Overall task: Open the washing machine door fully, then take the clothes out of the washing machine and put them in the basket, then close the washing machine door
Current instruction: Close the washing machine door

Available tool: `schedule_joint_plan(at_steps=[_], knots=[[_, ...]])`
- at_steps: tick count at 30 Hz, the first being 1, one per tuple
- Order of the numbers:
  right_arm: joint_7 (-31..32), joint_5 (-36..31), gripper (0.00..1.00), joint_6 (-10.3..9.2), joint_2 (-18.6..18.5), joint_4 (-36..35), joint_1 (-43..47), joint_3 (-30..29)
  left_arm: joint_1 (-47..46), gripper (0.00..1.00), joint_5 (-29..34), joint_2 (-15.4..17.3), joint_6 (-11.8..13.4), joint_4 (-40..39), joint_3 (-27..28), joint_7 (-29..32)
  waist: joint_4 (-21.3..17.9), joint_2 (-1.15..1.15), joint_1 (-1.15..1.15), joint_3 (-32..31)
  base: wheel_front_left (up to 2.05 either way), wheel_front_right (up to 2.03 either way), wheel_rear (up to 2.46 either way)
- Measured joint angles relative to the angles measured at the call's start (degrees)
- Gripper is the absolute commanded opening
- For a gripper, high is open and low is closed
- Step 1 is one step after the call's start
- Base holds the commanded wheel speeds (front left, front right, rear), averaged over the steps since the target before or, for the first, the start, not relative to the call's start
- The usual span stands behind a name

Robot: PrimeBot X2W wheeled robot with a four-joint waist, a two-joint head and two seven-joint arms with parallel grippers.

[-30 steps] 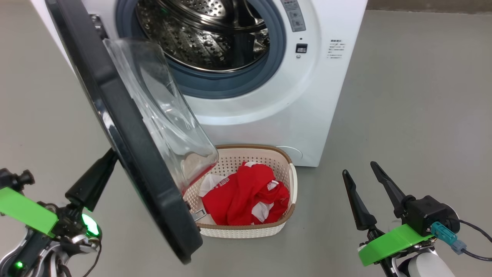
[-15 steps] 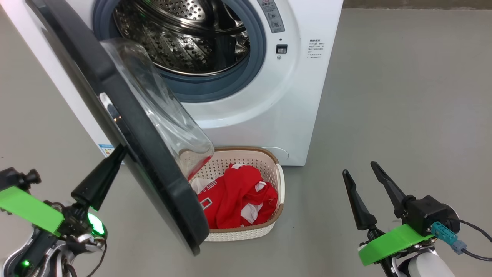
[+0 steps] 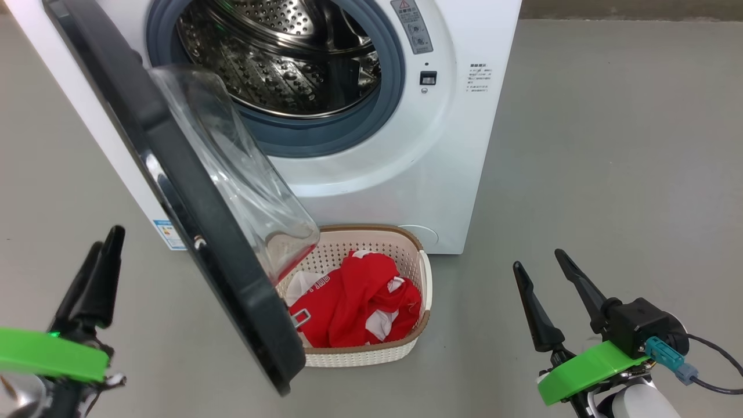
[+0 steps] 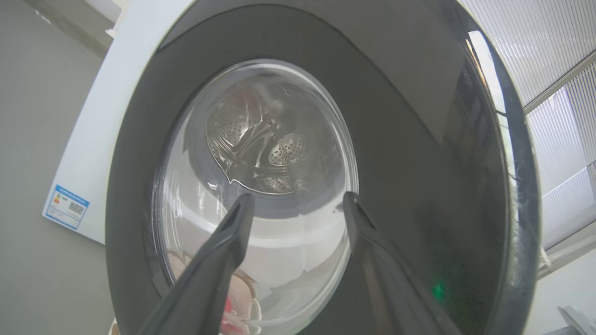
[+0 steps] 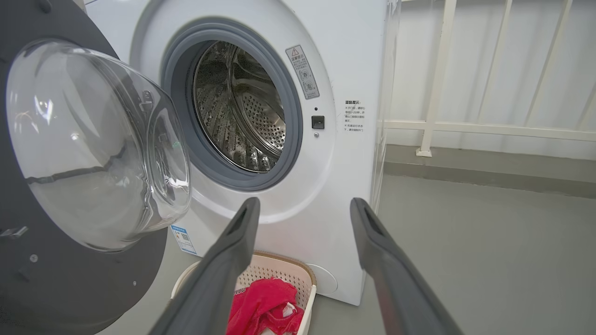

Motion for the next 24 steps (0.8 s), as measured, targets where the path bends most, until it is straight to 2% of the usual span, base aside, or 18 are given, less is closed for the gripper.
schedule_joint_plan(at_steps=[5,7,10,14,18,24], knots=[[0.0,0.0,1.0,0.0,0.0,0.2,0.0,0.3,3.3,1.0,13.3,4.9,-0.1,1.8,-7.3,-14.3,-0.3,0.0,0.0,-0.2,0.0,0.0,0.0],[0.0,0.0,1.0,0.0,-0.1,0.2,0.0,0.4,4.5,1.0,21.9,7.5,-0.1,4.1,-9.1,-20.4,-0.5,0.0,0.0,-0.3,0.0,0.0,0.0],[0.0,0.3,1.0,0.0,-0.1,0.1,0.0,0.6,5.1,1.0,28.2,8.4,-0.1,6.9,-10.5,-26.7,-0.7,0.0,0.0,-0.6,0.0,0.0,0.0],[0.0,0.4,1.0,0.0,-0.1,0.0,0.0,0.7,5.3,1.0,35.6,8.6,0.1,8.6,-12.4,-29.3,-0.9,0.0,0.0,-0.9,0.0,0.0,0.0],[0.0,0.5,1.0,0.0,-0.1,-0.1,0.1,1.1,5.7,1.0,39.8,8.0,0.5,8.8,-12.4,-29.5,-1.2,0.0,0.0,-1.2,0.0,0.0,0.0],[0.0,0.5,1.0,0.0,0.0,-0.4,0.1,1.2,7.7,1.0,45.4,4.3,0.5,6.6,-9.7,-29.6,-1.3,0.0,0.0,-0.9,0.0,0.0,0.0]])
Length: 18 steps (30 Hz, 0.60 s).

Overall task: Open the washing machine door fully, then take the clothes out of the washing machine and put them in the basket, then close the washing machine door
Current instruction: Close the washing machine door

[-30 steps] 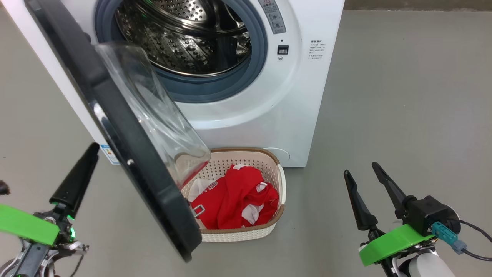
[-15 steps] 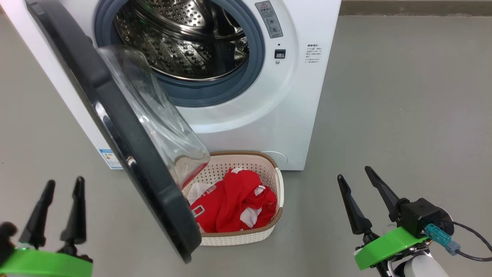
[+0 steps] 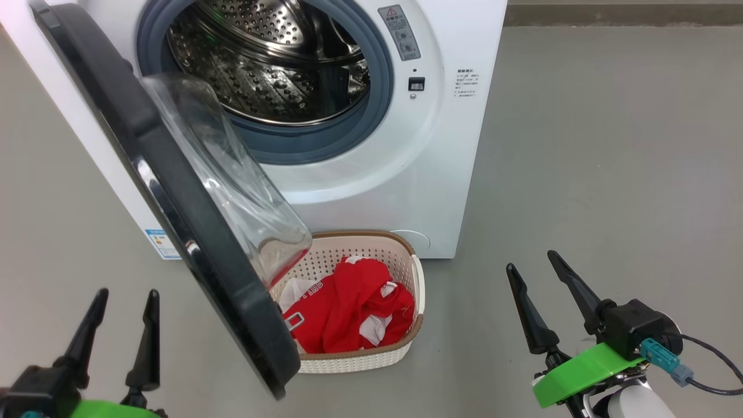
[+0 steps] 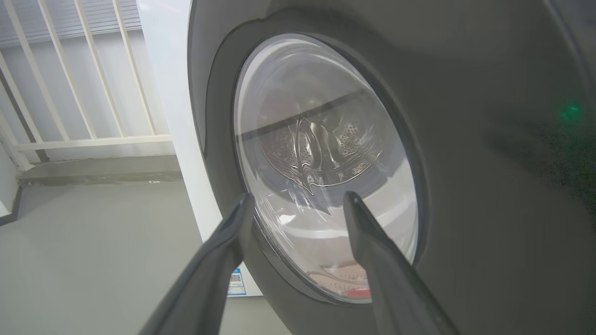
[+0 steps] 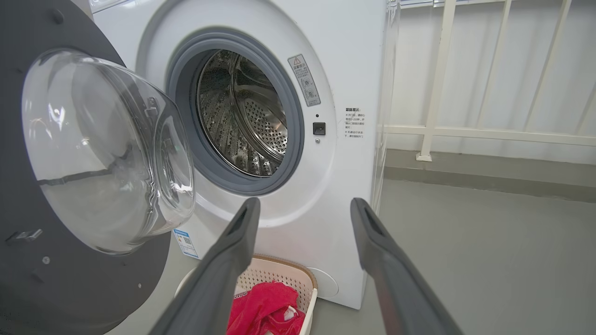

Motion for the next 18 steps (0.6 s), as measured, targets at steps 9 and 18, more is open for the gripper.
schedule_joint_plan(at_steps=[9,18], knots=[[0.0,0.0,1.0,0.0,0.0,-0.2,0.0,0.0,1.3,1.0,4.0,-4.3,-0.1,0.0,2.3,0.0,0.2,0.0,0.0,0.7,0.0,0.0,0.0],[0.0,0.0,1.0,0.0,0.0,-0.2,0.0,0.0,1.3,1.0,5.2,-7.0,-0.6,0.0,3.9,0.0,0.3,0.0,0.0,0.7,0.0,0.0,0.0]])
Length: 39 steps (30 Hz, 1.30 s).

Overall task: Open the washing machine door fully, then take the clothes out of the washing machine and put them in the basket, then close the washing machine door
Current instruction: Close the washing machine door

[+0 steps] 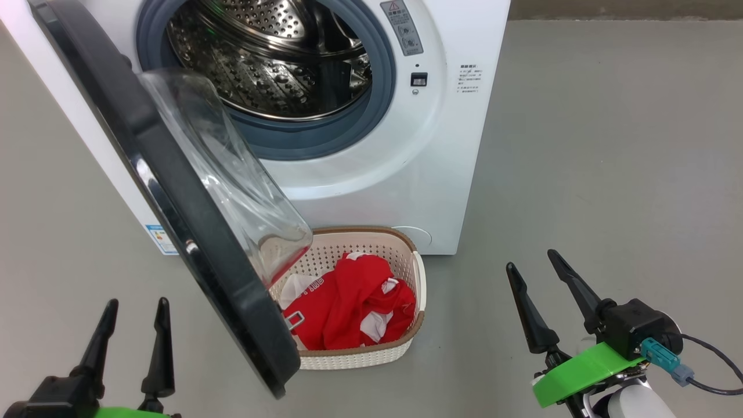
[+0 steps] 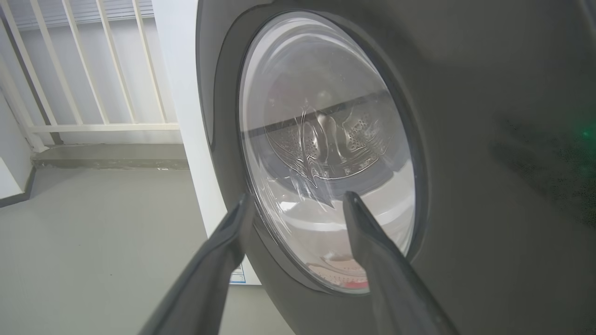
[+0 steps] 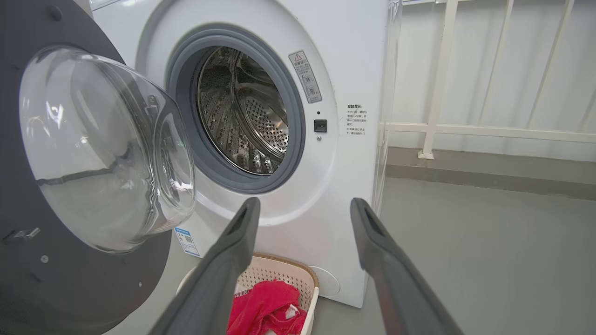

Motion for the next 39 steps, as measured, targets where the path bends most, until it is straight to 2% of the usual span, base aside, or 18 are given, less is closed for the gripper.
schedule_joint_plan(at_steps=[6,31,32,33,36,39], knots=[[0.0,0.0,1.0,0.0,0.0,0.0,0.0,0.0,0.0,1.0,0.5,-1.1,-0.1,0.1,-0.1,0.0,-0.2,0.0,0.0,0.1,0.0,0.0,0.0],[0.0,0.0,1.0,0.0,0.1,0.0,0.0,0.0,0.0,0.98,2.4,-1.1,-0.1,-0.6,-0.6,0.0,0.2,0.0,0.0,-0.1,0.0,0.0,0.0],[0.0,0.0,1.0,0.0,0.1,0.0,0.0,-0.1,0.0,0.37,2.5,-1.1,-0.1,-0.6,-0.7,0.0,0.2,0.0,0.0,-0.1,0.0,0.0,0.0],[0.0,0.0,1.0,0.0,0.1,0.0,0.0,-0.1,0.0,0.0,2.5,-1.1,-0.1,-0.7,-0.8,0.0,0.2,0.0,0.0,-0.1,0.0,0.0,0.0],[0.0,0.0,1.0,0.0,0.2,0.0,0.0,-0.1,0.0,0.0,1.4,-1.0,-0.1,-1.2,-1.3,0.0,0.3,0.0,0.0,-0.1,0.0,0.0,0.0],[0.0,0.0,1.0,0.0,0.2,0.0,0.0,-0.1,-0.4,0.0,-3.4,-1.1,-0.1,-2.3,-0.8,0.0,0.4,0.0,0.0,-0.2,0.0,0.0,0.0]])
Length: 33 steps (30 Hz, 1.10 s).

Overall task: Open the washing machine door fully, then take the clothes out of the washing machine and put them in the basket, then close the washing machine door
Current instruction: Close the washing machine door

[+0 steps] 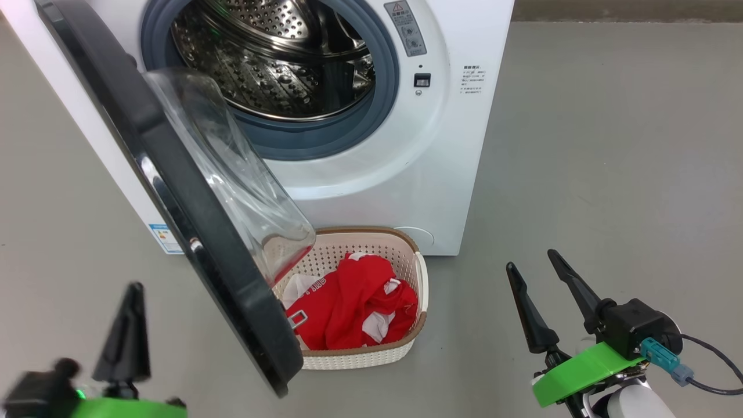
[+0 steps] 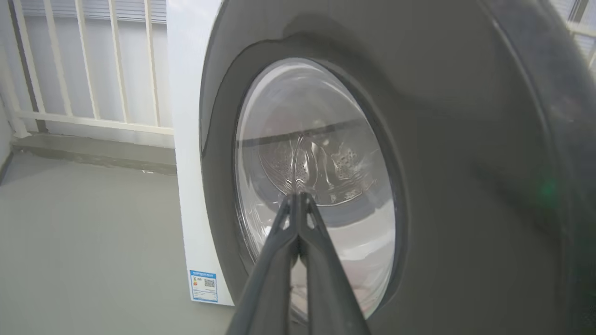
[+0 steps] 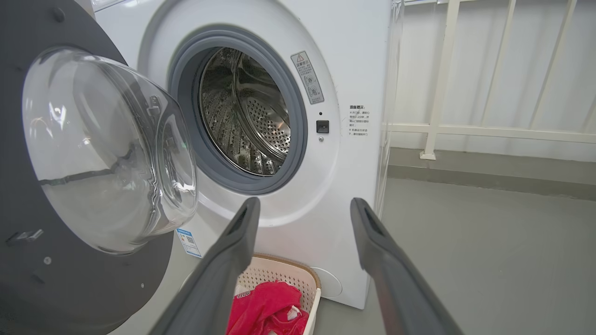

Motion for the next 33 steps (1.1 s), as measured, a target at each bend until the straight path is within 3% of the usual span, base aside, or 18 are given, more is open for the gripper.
schedule_joint_plan(at_steps=[1,6,12,15,17,21,24,28,33], knots=[[0.0,0.0,1.0,0.0,0.0,0.0,0.0,0.0,-1.0,0.0,-5.8,-0.4,0.0,-0.7,0.8,0.0,0.0,0.0,0.0,0.0,0.0,0.0,0.0],[0.0,0.0,1.0,0.0,0.0,0.1,0.0,0.0,-4.5,0.0,-22.9,-0.7,0.0,-2.6,0.7,0.8,-0.1,0.0,0.0,-0.2,0.0,0.0,0.0],[0.0,0.0,1.0,0.0,0.0,0.0,0.0,0.1,-8.2,0.0,-44.4,-1.5,0.2,-5.0,4.6,9.7,-0.2,0.0,0.0,-0.2,0.0,0.0,0.0],[0.0,0.0,1.0,0.0,0.1,0.0,0.0,0.1,-9.5,0.0,-54.7,-1.8,3.2,-6.4,6.0,17.3,-0.4,0.0,0.0,-0.1,0.0,0.0,0.0],[0.0,0.0,1.0,0.0,0.1,0.0,0.0,0.1,-9.6,0.0,-60.3,-2.0,7.0,-7.7,6.6,21.9,-0.5,0.0,0.0,0.0,0.0,0.0,0.0],[0.0,0.0,1.0,0.0,0.1,-0.1,0.0,0.2,-9.6,0.0,-66.3,-1.9,13.4,-11.6,7.7,28.6,-0.7,0.0,0.0,0.4,0.0,0.0,0.0],[0.0,0.0,1.0,0.0,0.1,-0.2,0.0,0.2,-9.6,0.0,-68.5,-1.8,16.1,-14.3,7.8,31.6,-0.8,0.0,0.0,0.9,0.0,0.0,0.0],[0.0,0.0,1.0,0.0,0.1,-0.2,0.0,0.3,-9.4,0.0,-70.5,-1.8,18.1,-17.2,6.4,34.8,-1.0,0.0,0.0,1.5,0.0,0.0,0.0],[0.0,0.0,1.0,0.0,0.1,-0.2,0.0,0.5,-9.2,0.0,-71.1,-1.8,18.8,-19.5,5.1,36.4,-1.3,0.0,0.0,2.0,0.0,0.0,0.0]])
